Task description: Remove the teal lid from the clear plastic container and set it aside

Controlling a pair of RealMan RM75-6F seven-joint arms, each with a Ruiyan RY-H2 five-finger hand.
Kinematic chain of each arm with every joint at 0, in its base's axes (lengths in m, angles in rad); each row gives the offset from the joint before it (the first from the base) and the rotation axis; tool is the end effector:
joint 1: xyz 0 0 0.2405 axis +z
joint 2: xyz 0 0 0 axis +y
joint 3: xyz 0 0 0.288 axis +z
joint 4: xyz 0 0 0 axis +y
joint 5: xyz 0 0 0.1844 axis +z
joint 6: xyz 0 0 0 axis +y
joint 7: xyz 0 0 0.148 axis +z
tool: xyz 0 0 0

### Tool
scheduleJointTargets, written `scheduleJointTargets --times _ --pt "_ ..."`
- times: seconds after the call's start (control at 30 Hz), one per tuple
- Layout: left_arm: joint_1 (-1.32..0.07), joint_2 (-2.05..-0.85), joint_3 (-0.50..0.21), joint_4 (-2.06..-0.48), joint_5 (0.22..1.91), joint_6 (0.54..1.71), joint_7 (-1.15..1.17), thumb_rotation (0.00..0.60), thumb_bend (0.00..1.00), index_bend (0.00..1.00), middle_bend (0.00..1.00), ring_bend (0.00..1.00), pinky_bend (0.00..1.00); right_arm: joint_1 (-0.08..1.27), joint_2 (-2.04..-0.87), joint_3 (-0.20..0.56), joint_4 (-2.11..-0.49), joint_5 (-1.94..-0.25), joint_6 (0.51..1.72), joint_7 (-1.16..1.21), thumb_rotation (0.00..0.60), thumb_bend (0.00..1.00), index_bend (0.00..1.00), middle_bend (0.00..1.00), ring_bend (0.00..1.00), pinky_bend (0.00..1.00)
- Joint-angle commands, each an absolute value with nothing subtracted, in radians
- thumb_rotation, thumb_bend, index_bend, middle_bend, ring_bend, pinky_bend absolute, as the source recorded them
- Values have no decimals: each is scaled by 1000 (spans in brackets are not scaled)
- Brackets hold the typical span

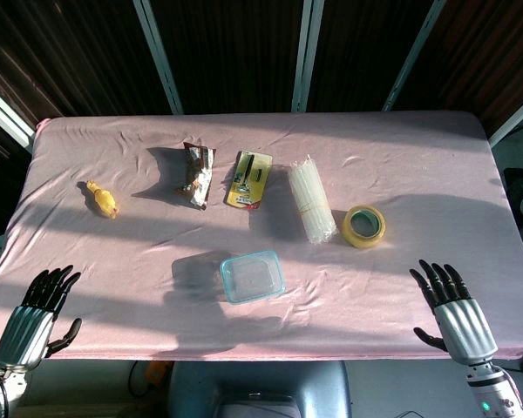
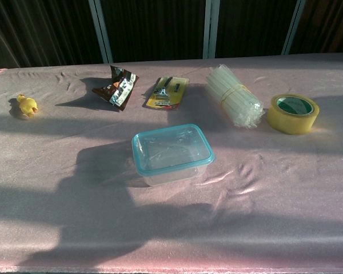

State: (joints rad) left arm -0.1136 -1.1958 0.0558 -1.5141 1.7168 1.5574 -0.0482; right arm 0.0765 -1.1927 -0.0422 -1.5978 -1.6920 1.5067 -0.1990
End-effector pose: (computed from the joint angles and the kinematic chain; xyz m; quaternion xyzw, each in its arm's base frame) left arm -0.3118 0.1722 0.1604 -0.6622 -0.3516 -0.4308 0.5022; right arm -0.3083 -0.1624 0.1530 0.6845 -0.3188 0.3642 0.5451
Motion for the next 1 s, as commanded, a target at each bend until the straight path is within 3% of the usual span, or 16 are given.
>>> scheduleJointTargets --times 0.03,0.37,0.53,0.73,1.0 --pt "-116 -1198 60 -1513 1725 1556 -55 600 354 0 0 0 0 75 -1189 -45 -1597 -1696 1509 -193 600 78 0 0 0 0" --pt "-242 -1284 91 -1500 1926 1524 -265 600 285 0 0 0 0 78 -1180 -55 -1609 -1701 1486 -199 600 78 0 0 0 0" --pt "-319 -1353 88 -1588 1951 1432 -281 600 268 0 0 0 0 100 -1179 -50 -1631 -1702 1448 -232 600 78 0 0 0 0" --pt "-377 -1468 37 -1657 1892 1297 -114 600 277 0 0 0 0 137 -1186 -30 -1660 -1662 1373 -281 600 78 0 0 0 0" --pt "-474 -1705 -122 -1582 1680 1138 90 600 280 0 0 0 0 147 -1175 -24 -1697 -1658 1372 -275 600 78 0 0 0 0"
